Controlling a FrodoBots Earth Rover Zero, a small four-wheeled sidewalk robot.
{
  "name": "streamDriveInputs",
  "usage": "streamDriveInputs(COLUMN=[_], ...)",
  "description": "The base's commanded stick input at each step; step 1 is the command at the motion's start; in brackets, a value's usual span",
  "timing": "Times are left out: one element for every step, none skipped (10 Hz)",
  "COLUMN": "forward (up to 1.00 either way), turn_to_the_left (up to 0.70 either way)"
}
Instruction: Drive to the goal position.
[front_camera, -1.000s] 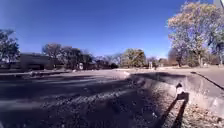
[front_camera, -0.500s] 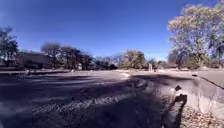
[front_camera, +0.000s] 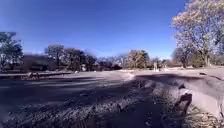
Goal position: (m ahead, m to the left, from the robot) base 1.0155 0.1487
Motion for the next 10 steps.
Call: streamDriveInputs(forward=[0.7, 0.7, 0.7, 0.7, 0.7, 0.7, 0.7, 0.7, 0.7, 0.7], turn_to_the_left=[0.0, 0.0, 0.0, 0.0, 0.0, 0.0, 0.0, 0.0, 0.0, 0.0])
